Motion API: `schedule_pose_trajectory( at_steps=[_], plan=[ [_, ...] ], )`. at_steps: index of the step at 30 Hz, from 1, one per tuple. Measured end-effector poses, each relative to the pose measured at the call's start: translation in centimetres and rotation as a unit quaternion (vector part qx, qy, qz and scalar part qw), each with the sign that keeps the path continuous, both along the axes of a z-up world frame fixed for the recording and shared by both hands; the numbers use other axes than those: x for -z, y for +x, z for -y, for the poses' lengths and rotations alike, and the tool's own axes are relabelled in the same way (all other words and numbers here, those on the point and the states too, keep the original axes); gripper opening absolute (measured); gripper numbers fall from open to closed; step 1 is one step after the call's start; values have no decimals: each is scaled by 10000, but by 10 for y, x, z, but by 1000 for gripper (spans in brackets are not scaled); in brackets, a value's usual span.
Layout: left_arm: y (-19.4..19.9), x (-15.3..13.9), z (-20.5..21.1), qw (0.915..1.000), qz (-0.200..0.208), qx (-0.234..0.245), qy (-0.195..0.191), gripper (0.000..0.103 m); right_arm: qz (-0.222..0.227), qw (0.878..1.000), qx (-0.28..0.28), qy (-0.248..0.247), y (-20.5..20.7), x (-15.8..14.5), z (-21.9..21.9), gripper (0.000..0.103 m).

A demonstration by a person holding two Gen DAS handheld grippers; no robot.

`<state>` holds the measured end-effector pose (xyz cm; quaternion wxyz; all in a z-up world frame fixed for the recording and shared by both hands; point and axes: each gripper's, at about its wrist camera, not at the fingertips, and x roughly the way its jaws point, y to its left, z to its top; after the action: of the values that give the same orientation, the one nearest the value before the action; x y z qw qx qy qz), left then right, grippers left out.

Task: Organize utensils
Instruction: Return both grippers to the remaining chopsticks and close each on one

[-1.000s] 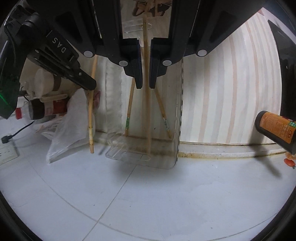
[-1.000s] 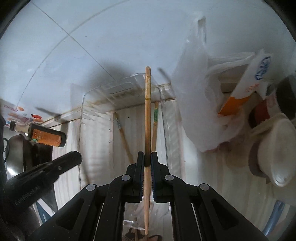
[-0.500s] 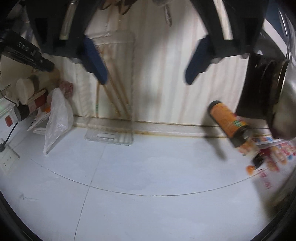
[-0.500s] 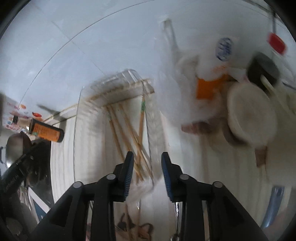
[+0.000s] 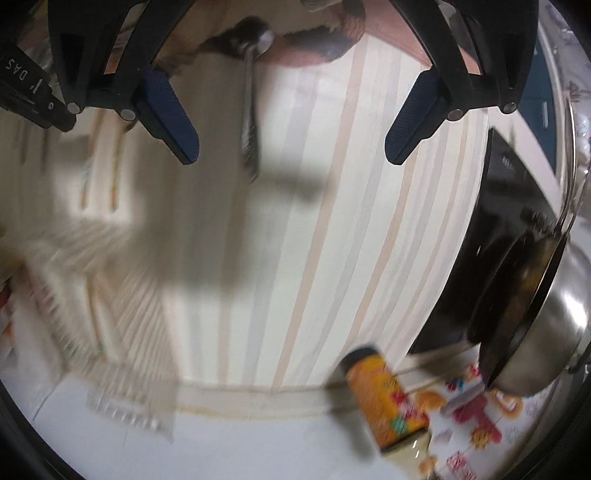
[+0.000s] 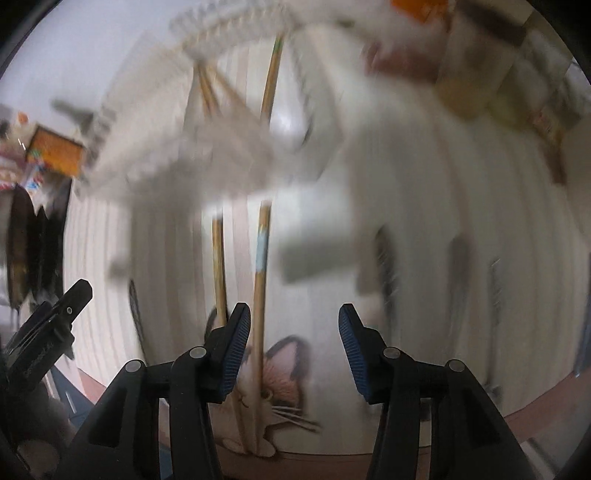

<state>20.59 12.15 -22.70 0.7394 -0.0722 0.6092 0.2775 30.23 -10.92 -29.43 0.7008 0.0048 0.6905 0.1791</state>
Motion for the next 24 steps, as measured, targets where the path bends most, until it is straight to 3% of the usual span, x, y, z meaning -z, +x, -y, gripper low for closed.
schedule_pose_trajectory(
  at_steps=[5, 10, 19, 22, 24],
  plan=[
    [-16, 15, 7, 9996, -213, 101, 177, 103, -46, 10000, -31, -49, -18, 23, -21, 40],
    [-18, 22, 23, 9992, -287, 284, 45, 103, 457, 9952, -607, -609, -28, 22, -34, 8],
    [-8, 26, 57, 9968, -202, 726, -276, 102, 166, 9954, -303, -898, -8, 21, 28, 7],
    [-4, 36, 74, 9933, -261, 903, -680, 102, 92, 9962, -148, -852, -2, 21, 47, 7],
    [-1, 47, 89, 9878, -350, 1081, -1065, 93, 35, 9969, -63, -789, 3, 20, 55, 7]
  ],
)
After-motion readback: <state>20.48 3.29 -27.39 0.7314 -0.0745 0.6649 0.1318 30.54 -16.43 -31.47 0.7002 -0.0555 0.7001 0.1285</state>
